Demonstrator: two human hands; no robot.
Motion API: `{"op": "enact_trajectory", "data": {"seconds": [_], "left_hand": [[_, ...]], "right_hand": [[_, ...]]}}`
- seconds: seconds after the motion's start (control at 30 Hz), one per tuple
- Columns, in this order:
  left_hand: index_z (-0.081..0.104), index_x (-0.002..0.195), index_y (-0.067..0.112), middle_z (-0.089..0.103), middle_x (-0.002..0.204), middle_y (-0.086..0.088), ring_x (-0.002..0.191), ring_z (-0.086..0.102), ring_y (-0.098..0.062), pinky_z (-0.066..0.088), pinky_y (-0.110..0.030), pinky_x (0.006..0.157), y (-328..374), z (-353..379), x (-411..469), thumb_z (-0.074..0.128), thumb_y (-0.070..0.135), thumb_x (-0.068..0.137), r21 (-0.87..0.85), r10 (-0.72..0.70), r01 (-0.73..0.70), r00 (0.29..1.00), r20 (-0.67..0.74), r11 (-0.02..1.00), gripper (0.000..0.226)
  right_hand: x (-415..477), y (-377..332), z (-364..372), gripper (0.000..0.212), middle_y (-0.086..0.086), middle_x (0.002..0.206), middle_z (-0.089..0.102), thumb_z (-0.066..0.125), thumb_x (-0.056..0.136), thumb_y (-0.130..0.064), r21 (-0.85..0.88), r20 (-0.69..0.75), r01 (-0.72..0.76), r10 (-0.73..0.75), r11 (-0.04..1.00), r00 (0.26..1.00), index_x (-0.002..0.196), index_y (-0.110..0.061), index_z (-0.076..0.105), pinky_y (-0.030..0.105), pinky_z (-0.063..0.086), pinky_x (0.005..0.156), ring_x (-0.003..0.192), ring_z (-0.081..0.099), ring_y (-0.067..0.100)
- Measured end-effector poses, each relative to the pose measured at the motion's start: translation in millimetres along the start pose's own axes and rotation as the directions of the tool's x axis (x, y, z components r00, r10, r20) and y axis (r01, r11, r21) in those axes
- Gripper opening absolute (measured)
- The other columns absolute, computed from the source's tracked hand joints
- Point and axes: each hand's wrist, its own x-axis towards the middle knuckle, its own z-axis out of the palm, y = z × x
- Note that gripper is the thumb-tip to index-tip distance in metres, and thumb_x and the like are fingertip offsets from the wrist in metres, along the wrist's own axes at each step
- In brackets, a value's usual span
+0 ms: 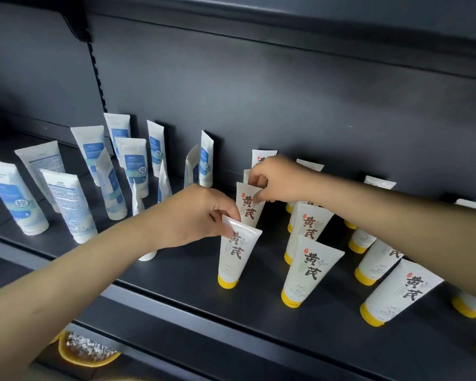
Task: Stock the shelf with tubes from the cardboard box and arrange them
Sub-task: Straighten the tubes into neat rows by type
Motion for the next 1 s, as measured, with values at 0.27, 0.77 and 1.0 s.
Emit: {"op": "enact_trajectory", "data": {"seconds": [0.27, 0.77, 1.0], "left_hand": [[0.073, 0.09, 0.018, 0.07, 0.086, 0.012, 0.078, 0.065, 0.0, 0.049, -0.01, 0.071, -4, -7, 3, 0.074, 0.013, 0.08, -0.001, -0.02, 0.02, 1.0, -0.008, 1.0, 0.012], [0.072, 0.091, 0.022, 0.072, 0.088, 0.013, 0.081, 0.067, 0.001, 0.051, -0.011, 0.074, -3, -7, 3, 0.074, 0.016, 0.079, -0.116, -0.103, 0.11, 0.993, 0.063, 0.987, 0.013], [0.069, 0.093, 0.024, 0.072, 0.089, 0.017, 0.085, 0.067, 0.001, 0.052, -0.013, 0.078, -1, -10, 0, 0.072, 0.016, 0.081, -0.114, -0.139, 0.154, 0.982, 0.129, 0.981, 0.015]], "right_hand": [[3, 5, 1, 0.017, 0.0, 0.089, 0.073, 0.074, 0.077, -0.018, 0.041, 0.013, 0.01, -0.01, 0.999, 1.0, 0.091, -0.014, 0.065, 0.023, 0.05, 0.056, 0.061, 0.066, 0.013], [2, 10, -1, 0.022, 0.001, 0.095, 0.071, 0.074, 0.079, -0.019, 0.146, 0.07, 0.01, -0.021, 0.989, 0.997, 0.098, -0.013, 0.067, 0.034, 0.059, 0.067, 0.075, 0.071, 0.019], [-1, 12, -5, 0.024, -0.005, 0.089, 0.073, 0.077, 0.077, -0.029, 0.138, 0.08, 0.031, -0.042, 0.99, 0.996, 0.096, -0.017, 0.069, 0.034, 0.058, 0.071, 0.077, 0.07, 0.019]]}}
